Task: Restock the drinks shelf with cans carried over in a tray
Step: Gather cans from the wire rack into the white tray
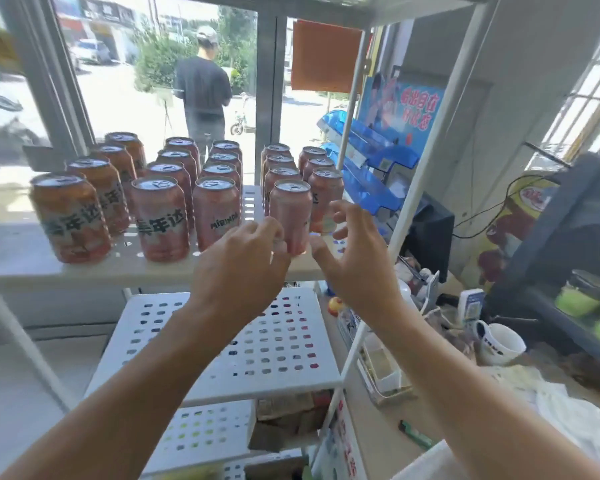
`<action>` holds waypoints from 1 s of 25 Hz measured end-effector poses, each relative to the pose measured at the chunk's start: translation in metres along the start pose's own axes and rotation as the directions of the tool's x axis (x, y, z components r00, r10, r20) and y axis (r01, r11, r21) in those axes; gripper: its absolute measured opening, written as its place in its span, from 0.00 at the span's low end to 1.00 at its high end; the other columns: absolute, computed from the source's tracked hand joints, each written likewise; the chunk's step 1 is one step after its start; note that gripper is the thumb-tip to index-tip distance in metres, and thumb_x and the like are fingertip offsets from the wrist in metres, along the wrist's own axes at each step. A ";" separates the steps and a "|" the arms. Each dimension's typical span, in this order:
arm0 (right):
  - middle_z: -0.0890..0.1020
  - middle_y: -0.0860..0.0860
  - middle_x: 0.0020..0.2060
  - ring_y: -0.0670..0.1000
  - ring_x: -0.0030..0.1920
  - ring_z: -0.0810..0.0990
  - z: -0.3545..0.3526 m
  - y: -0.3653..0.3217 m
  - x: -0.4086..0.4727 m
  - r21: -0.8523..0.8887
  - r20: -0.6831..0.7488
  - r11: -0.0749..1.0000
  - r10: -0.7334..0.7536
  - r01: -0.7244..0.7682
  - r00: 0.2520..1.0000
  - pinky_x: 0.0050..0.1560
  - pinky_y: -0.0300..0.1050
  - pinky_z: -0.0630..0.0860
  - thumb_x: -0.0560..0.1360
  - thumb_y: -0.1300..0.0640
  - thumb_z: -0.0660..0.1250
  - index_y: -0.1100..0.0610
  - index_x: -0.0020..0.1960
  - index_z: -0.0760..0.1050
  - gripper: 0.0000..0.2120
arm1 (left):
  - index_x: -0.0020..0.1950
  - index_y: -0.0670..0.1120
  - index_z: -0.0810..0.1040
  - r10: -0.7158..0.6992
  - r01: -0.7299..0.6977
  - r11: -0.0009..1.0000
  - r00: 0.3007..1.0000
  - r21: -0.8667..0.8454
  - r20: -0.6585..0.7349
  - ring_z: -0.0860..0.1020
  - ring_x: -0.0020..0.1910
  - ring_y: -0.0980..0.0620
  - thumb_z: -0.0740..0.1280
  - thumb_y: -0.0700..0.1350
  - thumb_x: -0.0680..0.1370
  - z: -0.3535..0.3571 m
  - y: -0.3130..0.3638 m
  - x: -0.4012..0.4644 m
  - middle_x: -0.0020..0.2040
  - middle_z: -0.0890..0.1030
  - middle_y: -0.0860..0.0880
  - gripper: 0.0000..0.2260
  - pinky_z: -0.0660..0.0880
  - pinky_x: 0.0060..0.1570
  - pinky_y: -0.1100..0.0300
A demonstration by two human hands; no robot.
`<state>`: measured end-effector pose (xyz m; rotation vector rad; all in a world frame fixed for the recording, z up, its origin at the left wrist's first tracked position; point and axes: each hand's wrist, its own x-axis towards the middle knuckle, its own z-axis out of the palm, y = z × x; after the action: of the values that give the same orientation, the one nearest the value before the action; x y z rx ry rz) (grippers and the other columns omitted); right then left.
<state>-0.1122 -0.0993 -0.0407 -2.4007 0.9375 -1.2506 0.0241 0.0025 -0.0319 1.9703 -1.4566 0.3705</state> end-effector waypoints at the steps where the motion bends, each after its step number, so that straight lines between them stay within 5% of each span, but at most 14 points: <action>1: 0.73 0.49 0.58 0.48 0.54 0.75 0.007 -0.002 0.007 0.021 0.008 1.000 0.003 -0.003 1.000 0.50 0.43 0.72 0.75 0.49 0.69 0.54 0.70 0.65 0.26 | 0.55 0.51 0.74 -0.022 0.022 1.000 1.000 0.011 -0.002 0.77 0.47 0.47 0.58 0.51 0.80 -0.003 -0.004 -0.001 0.50 0.80 0.52 0.09 0.69 0.37 0.56; 6: 0.66 0.55 0.65 0.56 0.65 0.68 0.042 -0.003 0.030 0.068 0.034 0.995 0.067 -0.069 0.997 0.59 0.55 0.74 0.71 0.44 0.73 0.52 0.72 0.60 0.37 | 0.59 0.51 0.74 -0.119 0.118 0.991 0.993 0.066 0.002 0.77 0.49 0.47 0.59 0.51 0.79 -0.010 -0.020 -0.005 0.54 0.80 0.51 0.11 0.70 0.39 0.55; 9: 0.64 0.56 0.66 0.55 0.68 0.64 0.055 -0.003 0.034 0.098 0.042 0.987 0.125 -0.129 0.991 0.58 0.49 0.68 0.70 0.43 0.75 0.51 0.76 0.55 0.43 | 0.58 0.51 0.74 -0.134 0.134 0.989 0.991 0.056 -0.003 0.77 0.48 0.48 0.59 0.50 0.79 -0.013 -0.023 -0.006 0.52 0.80 0.51 0.10 0.72 0.40 0.55; 14: 0.67 0.53 0.69 0.57 0.66 0.72 0.064 -0.007 0.037 0.130 0.017 0.978 0.161 -0.162 0.987 0.58 0.57 0.74 0.69 0.45 0.76 0.50 0.74 0.54 0.43 | 0.59 0.52 0.72 -0.129 0.129 0.991 0.992 0.023 -0.010 0.77 0.47 0.48 0.59 0.51 0.79 -0.018 -0.025 -0.004 0.52 0.80 0.52 0.10 0.72 0.40 0.55; 21: 0.77 0.48 0.62 0.51 0.58 0.78 0.044 -0.013 0.021 0.197 -0.035 0.953 0.244 -0.232 0.969 0.56 0.49 0.77 0.66 0.47 0.76 0.49 0.70 0.60 0.39 | 0.62 0.51 0.73 -0.067 0.068 0.997 0.997 -0.027 0.031 0.79 0.49 0.47 0.58 0.51 0.80 -0.013 -0.026 -0.003 0.55 0.80 0.52 0.12 0.71 0.40 0.55; 25: 0.77 0.39 0.51 0.39 0.48 0.78 0.000 -0.012 -0.004 0.174 0.006 0.946 0.276 -0.273 0.961 0.43 0.27 0.69 0.67 0.49 0.76 0.47 0.71 0.59 0.38 | 0.59 0.50 0.74 0.029 -0.025 0.997 0.998 -0.079 0.060 0.80 0.45 0.46 0.58 0.50 0.80 0.000 -0.016 0.004 0.52 0.81 0.51 0.11 0.77 0.41 0.52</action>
<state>-0.1088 -0.0877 -0.0379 -2.0464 1.0777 -1.1968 0.0406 0.0027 -0.0347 1.9169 -1.5145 0.2634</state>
